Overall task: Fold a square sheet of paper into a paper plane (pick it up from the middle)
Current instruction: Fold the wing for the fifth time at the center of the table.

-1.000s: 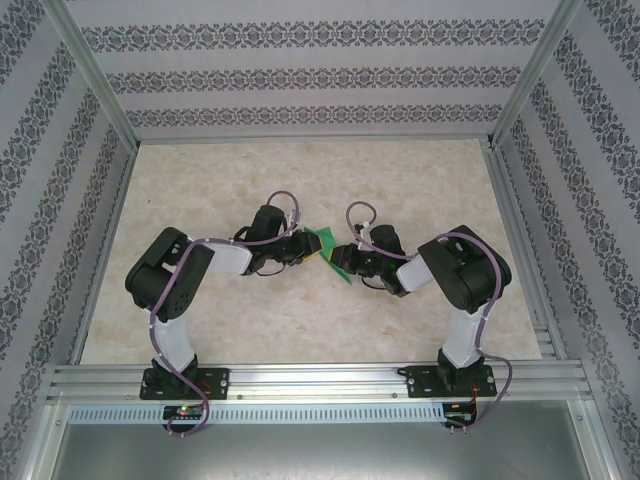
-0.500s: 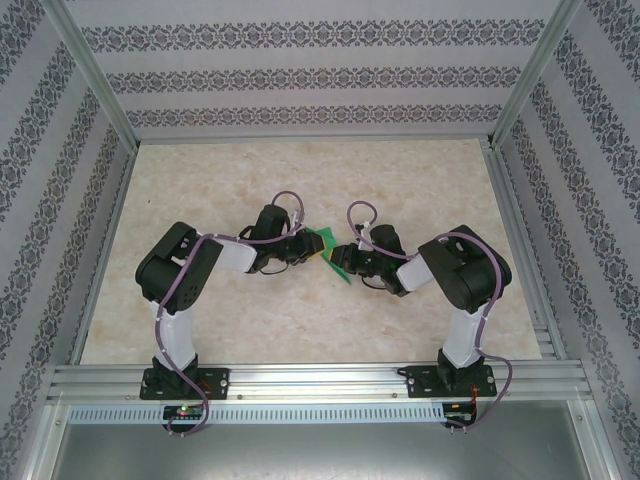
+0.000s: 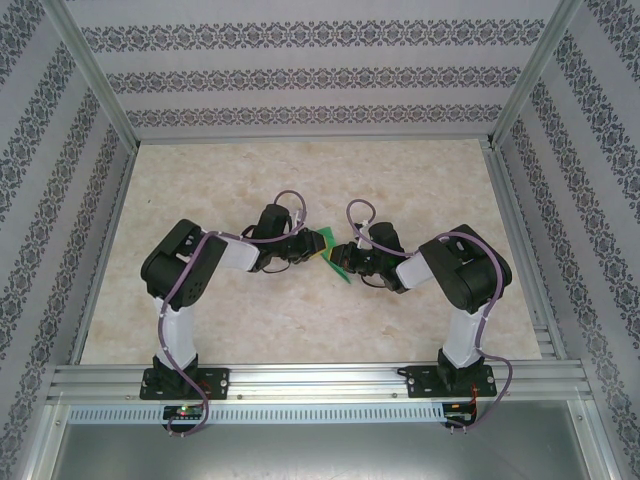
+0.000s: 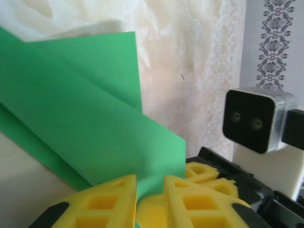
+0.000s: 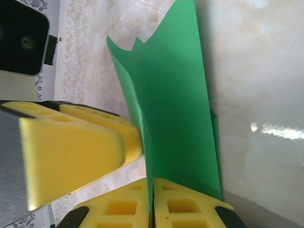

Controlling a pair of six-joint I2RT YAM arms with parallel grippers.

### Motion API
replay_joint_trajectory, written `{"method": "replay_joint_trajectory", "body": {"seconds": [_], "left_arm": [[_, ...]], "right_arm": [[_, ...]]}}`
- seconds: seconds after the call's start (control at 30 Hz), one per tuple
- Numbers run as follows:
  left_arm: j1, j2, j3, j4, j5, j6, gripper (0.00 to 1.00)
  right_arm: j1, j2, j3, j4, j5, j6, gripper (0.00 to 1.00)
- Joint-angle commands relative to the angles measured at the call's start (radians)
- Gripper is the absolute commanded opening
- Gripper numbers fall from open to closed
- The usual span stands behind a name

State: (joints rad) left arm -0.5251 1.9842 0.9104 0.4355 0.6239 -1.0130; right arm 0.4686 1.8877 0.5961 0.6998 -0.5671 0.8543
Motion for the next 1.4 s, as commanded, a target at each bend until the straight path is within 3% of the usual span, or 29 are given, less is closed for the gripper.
{"method": "replay_joint_trajectory", "body": {"seconds": [0.0,0.4,1.03,1.37], "left_arm": [[-0.010,0.017,0.030,0.009,0.013,0.030,0.21],[-0.010,0.025,0.039,-0.067,-0.018,0.045,0.19],[-0.011,0.052,0.095,-0.191,-0.049,0.041,0.17],[-0.010,0.019,0.101,-0.169,-0.022,0.055,0.18]], "right_arm": [[-0.004,0.026,-0.010,-0.118,0.030,-0.035,0.12],[-0.004,-0.062,0.006,-0.196,0.012,-0.058,0.20],[0.001,-0.183,0.047,-0.411,0.056,-0.175,0.25],[-0.004,-0.157,0.011,-0.357,0.051,-0.144,0.11]]}}
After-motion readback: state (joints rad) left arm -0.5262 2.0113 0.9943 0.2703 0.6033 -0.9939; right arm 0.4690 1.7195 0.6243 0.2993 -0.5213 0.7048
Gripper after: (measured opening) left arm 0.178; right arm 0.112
